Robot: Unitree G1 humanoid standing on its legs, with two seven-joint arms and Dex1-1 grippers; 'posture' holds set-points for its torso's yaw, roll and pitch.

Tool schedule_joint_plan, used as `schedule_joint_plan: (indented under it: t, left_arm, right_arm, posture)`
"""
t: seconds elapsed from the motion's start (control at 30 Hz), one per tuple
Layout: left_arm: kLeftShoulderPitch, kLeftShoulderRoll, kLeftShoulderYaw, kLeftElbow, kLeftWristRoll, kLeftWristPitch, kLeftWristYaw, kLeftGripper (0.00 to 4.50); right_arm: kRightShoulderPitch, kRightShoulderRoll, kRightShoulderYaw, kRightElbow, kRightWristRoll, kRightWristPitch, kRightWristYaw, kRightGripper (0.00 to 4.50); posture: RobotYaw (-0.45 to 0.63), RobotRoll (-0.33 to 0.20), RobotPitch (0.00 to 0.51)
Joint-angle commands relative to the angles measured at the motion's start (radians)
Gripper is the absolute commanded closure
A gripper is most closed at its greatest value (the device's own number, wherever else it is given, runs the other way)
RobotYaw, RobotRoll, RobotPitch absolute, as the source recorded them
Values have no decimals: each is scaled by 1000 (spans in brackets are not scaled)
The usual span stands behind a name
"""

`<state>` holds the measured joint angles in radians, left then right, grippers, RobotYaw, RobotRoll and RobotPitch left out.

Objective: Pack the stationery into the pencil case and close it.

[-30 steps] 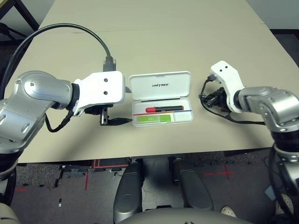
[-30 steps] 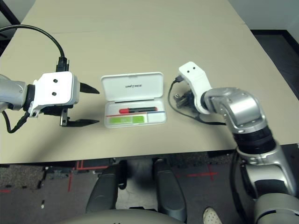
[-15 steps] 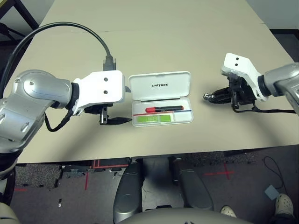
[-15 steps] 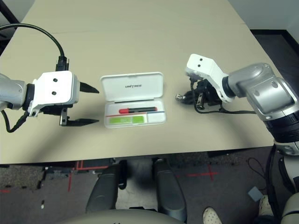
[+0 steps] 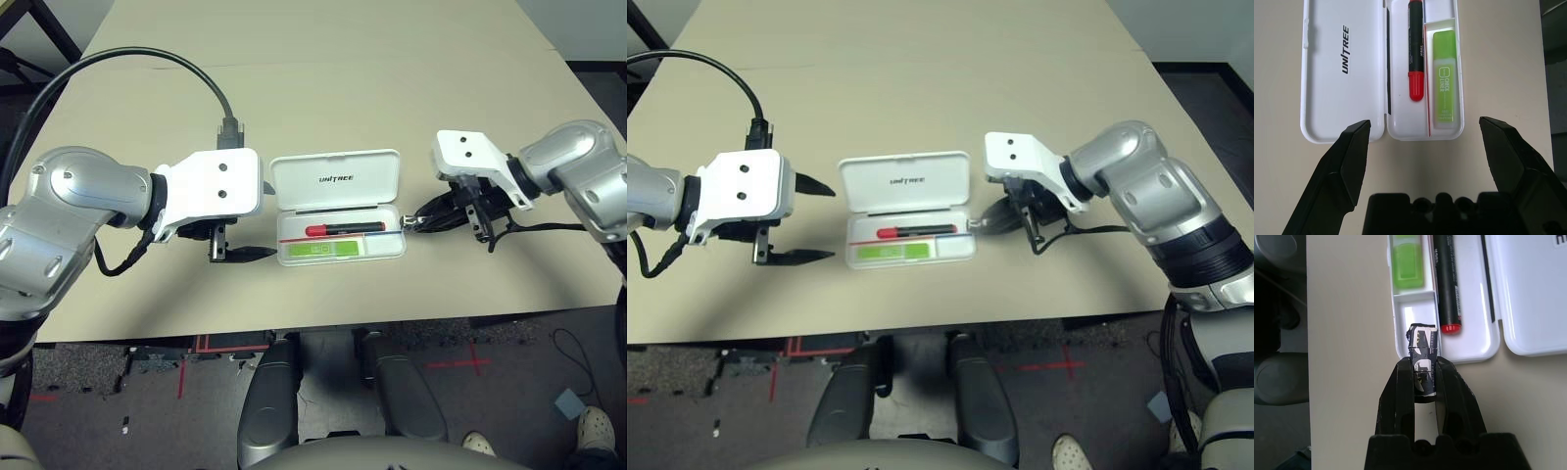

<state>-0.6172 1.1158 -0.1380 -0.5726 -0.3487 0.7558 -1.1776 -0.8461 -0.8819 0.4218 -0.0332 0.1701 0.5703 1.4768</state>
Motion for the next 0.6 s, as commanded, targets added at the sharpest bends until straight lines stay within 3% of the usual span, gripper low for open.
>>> schedule_joint_plan:
  t: [0.03, 0.6]
  left_arm:
    - [10, 12, -15, -15, 3, 6, -3, 0]
    - [15, 11, -9, -24, 4, 14, 10, 0]
  right_arm:
    - [7, 12, 28, -7, -34, -29, 13, 4190]
    - [19, 138, 64, 74, -150, -133, -9, 4190]
  posture:
    - [73, 0, 232]
    - [92, 0, 219]
